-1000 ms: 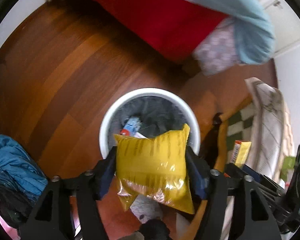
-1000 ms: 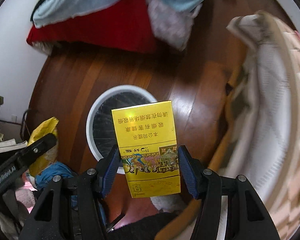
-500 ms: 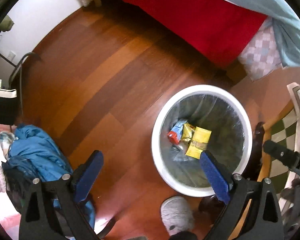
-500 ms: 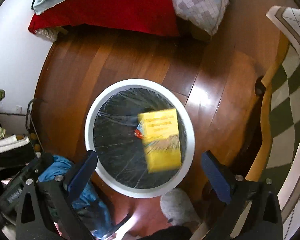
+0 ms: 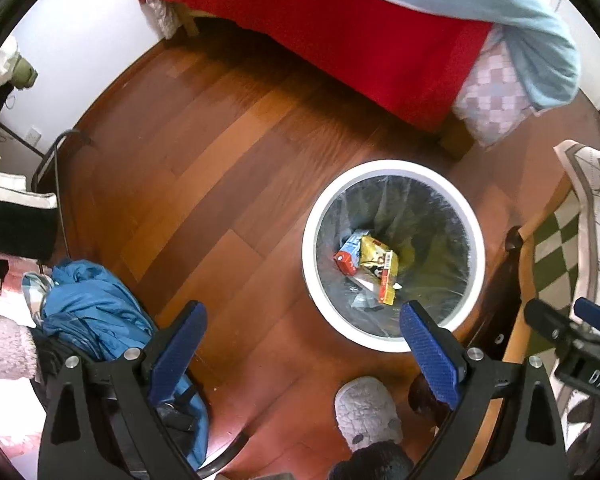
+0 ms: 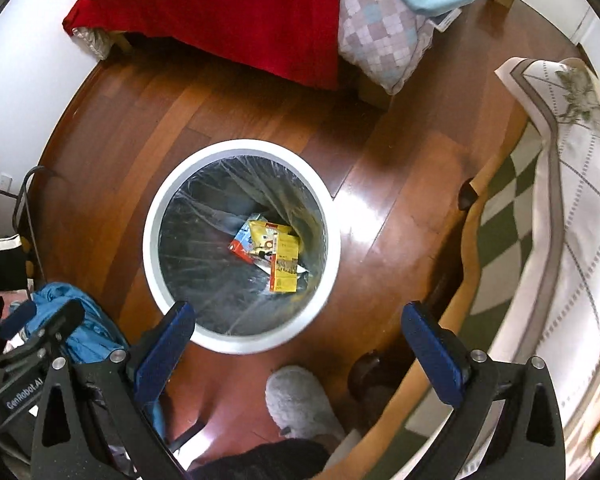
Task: Collect trash
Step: 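Move both tools back toward the table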
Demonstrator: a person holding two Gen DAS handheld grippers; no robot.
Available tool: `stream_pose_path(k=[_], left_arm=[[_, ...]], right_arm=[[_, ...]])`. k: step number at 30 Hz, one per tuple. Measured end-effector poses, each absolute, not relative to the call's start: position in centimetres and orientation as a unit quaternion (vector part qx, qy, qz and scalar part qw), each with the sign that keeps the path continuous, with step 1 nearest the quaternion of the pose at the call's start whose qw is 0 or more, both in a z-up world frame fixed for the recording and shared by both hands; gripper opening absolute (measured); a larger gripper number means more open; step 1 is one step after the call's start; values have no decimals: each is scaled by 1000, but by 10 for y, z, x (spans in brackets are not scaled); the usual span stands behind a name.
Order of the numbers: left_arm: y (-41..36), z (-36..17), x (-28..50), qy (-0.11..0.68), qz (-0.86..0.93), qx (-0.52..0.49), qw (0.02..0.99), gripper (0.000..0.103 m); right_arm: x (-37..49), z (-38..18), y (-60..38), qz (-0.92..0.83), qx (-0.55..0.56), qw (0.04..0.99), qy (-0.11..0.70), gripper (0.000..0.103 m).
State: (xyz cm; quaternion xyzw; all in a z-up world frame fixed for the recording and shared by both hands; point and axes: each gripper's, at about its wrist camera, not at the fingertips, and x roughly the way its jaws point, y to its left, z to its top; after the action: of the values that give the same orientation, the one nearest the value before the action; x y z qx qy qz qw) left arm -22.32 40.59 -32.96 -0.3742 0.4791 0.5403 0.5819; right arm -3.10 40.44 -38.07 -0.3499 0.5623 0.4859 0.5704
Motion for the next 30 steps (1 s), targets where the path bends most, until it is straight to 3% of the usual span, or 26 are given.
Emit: stream_pose_path(k=[21, 30], left_arm=[[292, -176, -206, 402, 537, -296, 680, 98], [246, -140, -171, 381, 523, -275, 711, 98]], right_arm=[[-29, -225, 276, 533, -272, 628, 498, 103], [-5, -162, 199, 550, -196, 650, 486, 103]])
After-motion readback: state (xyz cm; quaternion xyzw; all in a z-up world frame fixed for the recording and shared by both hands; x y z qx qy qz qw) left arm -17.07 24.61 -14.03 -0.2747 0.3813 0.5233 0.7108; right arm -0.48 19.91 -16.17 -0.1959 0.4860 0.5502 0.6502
